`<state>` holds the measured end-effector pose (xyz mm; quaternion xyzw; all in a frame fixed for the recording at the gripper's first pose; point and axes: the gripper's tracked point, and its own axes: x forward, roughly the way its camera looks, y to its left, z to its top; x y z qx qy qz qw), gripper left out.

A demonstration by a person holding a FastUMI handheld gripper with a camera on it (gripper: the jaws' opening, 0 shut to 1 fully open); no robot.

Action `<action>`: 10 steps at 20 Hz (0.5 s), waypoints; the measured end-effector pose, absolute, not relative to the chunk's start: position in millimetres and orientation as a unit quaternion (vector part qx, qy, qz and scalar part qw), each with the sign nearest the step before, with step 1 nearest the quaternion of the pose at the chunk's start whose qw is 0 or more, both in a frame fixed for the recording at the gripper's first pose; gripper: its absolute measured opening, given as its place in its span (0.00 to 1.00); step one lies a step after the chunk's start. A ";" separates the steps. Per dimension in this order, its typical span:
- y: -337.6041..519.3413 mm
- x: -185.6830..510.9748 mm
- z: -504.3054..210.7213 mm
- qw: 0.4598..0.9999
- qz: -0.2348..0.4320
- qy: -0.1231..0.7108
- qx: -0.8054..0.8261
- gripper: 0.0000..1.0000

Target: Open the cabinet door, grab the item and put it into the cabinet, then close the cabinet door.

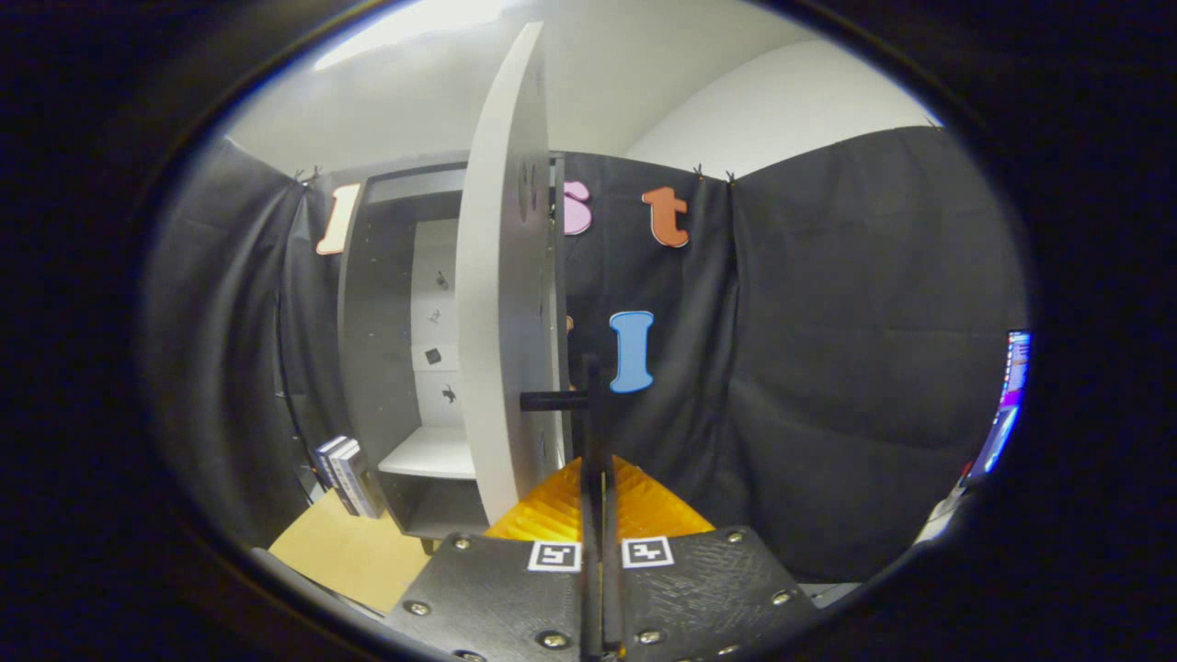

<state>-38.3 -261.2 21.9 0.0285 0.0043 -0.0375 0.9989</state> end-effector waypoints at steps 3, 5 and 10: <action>-281.2 -31.7 20.1 0.999 -0.022 0.007 0.029 0.02; -285.4 -29.2 20.4 1.000 -0.008 0.008 0.019 0.02; -290.7 -27.3 20.1 0.999 0.016 0.009 0.029 0.02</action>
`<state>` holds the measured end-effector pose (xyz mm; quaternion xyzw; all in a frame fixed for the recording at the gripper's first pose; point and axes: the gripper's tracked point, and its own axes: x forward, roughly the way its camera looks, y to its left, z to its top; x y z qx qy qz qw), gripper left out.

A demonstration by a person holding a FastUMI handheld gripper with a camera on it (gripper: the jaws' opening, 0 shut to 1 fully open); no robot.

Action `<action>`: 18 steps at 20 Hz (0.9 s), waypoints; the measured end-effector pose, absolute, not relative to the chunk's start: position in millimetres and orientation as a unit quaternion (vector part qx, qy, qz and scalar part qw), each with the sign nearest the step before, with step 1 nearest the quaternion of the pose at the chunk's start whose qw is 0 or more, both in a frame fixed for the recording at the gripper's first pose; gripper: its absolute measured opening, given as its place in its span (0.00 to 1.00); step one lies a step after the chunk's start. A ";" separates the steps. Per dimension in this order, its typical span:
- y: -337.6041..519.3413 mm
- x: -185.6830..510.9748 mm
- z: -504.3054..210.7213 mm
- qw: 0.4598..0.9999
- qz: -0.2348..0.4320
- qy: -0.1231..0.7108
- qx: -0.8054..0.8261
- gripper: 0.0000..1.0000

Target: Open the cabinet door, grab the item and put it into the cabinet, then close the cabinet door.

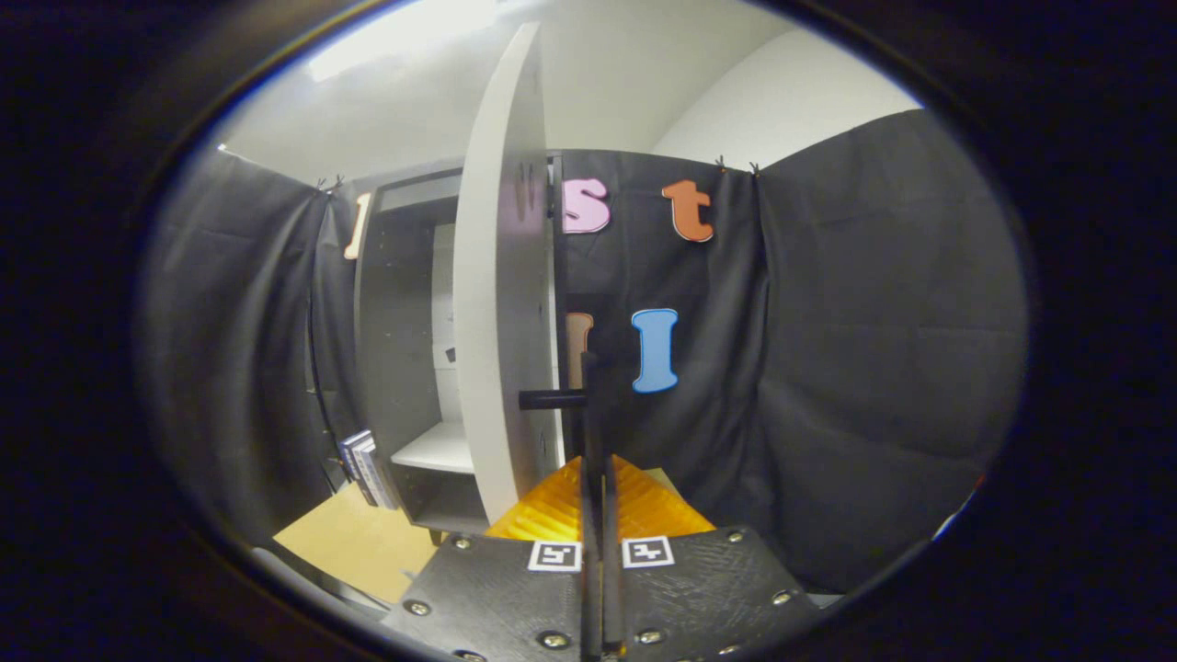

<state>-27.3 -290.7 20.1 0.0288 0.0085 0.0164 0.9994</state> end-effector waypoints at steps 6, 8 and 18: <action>-283.9 -62.6 11.7 0.999 -0.008 0.024 0.040 0.03; -278.1 -77.8 20.1 0.998 -0.021 0.004 0.053 0.04; -143.1 -92.5 -15.7 0.992 0.057 0.030 0.107 1.00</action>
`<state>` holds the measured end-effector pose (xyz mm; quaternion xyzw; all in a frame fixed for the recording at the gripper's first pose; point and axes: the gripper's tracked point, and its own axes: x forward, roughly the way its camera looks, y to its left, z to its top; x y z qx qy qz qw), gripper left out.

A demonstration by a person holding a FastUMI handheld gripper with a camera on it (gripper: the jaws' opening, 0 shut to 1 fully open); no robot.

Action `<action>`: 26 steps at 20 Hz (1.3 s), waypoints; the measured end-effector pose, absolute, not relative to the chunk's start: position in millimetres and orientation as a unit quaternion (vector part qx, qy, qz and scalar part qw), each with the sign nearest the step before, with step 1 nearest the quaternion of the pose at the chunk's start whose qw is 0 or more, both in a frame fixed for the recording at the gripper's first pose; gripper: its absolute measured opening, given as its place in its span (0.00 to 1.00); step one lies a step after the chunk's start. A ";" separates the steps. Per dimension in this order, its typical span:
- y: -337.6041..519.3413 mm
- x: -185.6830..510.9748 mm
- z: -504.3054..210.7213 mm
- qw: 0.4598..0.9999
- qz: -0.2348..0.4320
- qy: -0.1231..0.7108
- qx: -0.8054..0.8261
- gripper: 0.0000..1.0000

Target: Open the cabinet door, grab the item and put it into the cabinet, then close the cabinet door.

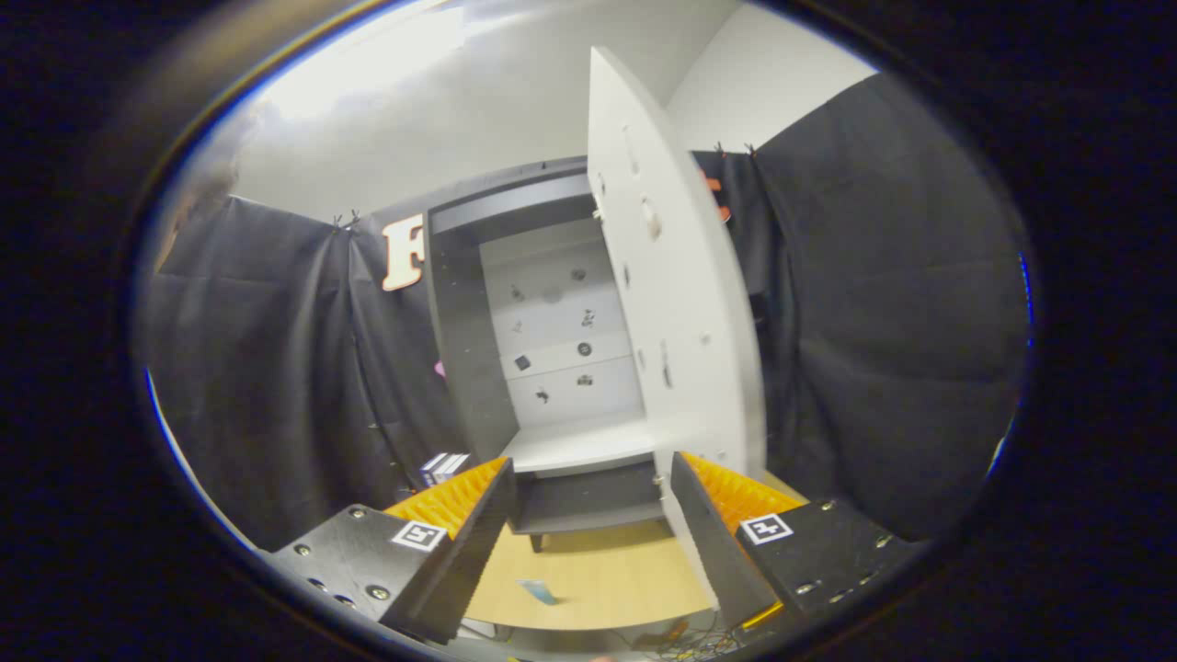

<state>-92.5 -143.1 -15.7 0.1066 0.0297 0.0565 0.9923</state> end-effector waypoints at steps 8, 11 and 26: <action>-52.4 -40.4 -133.6 0.980 0.114 0.137 0.089 1.00; -27.3 -20.2 -184.9 0.973 0.120 0.179 0.082 1.00; 53.6 30.6 -406.5 0.930 0.109 0.349 0.032 1.00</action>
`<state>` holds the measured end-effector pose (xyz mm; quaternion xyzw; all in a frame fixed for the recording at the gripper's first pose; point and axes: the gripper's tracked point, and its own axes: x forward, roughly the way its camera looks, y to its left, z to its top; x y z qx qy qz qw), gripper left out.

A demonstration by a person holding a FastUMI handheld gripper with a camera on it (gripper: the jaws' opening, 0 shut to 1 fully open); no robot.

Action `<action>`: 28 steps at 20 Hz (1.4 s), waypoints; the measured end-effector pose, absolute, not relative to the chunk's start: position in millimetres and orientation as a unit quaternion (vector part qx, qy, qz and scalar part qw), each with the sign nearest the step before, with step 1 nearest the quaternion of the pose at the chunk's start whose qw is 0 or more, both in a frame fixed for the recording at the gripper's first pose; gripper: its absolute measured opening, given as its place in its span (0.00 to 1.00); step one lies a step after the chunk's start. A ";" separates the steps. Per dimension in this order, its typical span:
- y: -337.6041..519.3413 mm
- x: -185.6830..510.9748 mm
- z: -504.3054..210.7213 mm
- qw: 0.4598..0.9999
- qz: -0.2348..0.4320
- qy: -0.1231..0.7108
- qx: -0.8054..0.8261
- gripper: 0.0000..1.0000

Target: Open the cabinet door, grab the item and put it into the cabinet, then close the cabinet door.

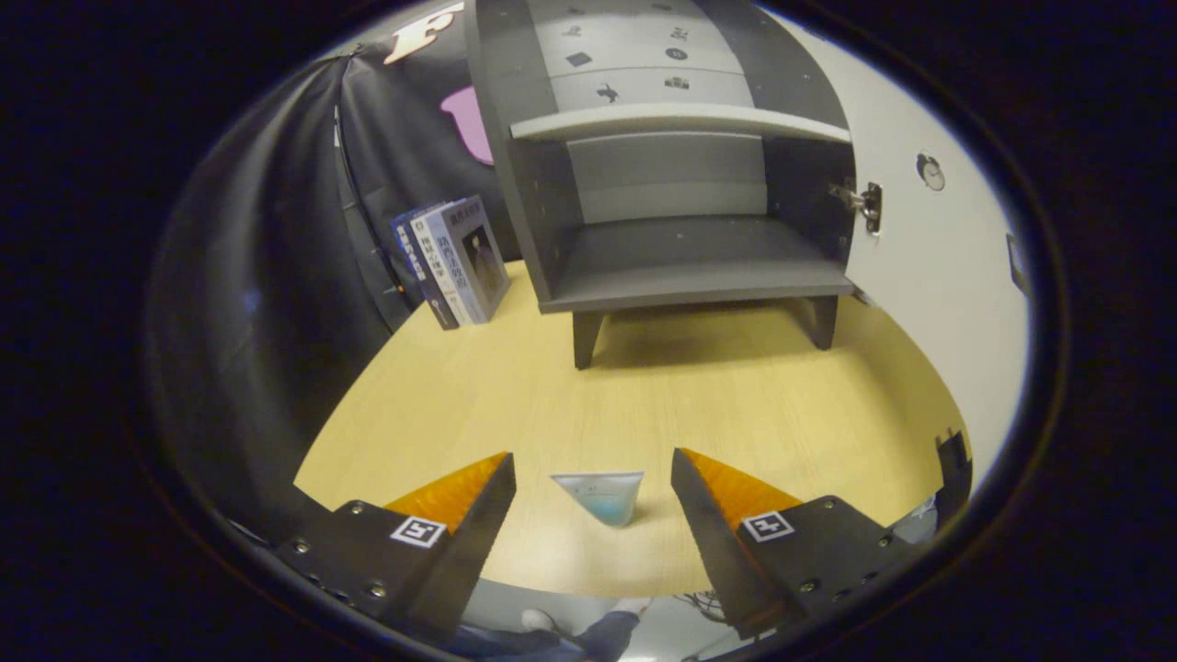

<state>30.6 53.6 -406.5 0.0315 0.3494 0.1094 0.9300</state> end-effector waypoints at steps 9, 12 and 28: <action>56.8 31.9 -432.5 0.928 0.109 0.356 0.011 0.53; 57.3 33.6 -405.7 0.932 0.112 0.344 0.007 0.53; 13.0 179.1 -95.3 0.990 0.098 0.103 -0.011 0.52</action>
